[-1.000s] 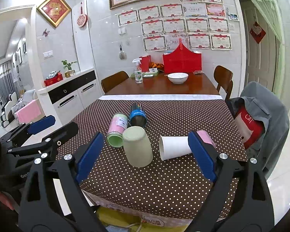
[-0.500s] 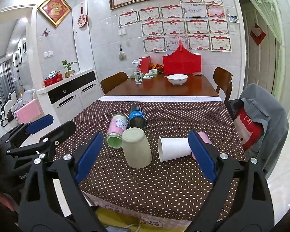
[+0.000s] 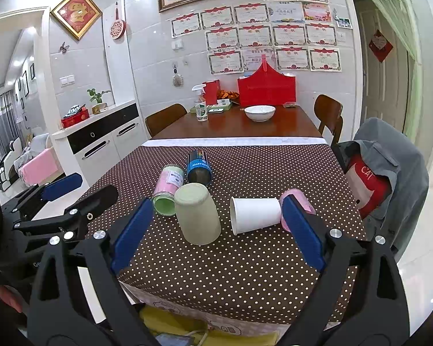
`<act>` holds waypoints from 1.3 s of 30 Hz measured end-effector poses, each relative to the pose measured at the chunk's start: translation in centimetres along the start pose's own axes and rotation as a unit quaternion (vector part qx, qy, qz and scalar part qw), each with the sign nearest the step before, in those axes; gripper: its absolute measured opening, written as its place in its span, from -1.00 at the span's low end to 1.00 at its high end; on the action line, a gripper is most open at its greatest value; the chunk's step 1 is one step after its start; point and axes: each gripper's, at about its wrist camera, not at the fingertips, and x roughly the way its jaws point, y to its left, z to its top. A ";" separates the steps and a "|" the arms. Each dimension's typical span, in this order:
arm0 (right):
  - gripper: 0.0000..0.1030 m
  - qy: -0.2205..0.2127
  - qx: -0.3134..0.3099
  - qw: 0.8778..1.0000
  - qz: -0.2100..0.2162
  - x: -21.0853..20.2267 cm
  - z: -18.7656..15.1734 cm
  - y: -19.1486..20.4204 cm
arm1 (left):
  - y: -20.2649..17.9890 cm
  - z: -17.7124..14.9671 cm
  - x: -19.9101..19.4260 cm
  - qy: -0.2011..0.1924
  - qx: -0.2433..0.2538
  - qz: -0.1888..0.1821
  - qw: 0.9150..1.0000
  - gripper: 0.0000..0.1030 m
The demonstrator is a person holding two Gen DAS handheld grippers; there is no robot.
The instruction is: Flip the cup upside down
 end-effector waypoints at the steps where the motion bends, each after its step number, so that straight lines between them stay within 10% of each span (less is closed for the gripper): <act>1: 0.74 0.002 0.001 1.000 -0.001 0.1 0.0 0.0 | 0.0 0.0 0.0 0.000 0.000 0.000 1.000 0.57; 39: 0.74 0.000 -0.001 1.000 0.001 0.1 0.1 0.0 | -0.1 0.3 -0.2 -0.005 -0.004 0.003 1.000 0.57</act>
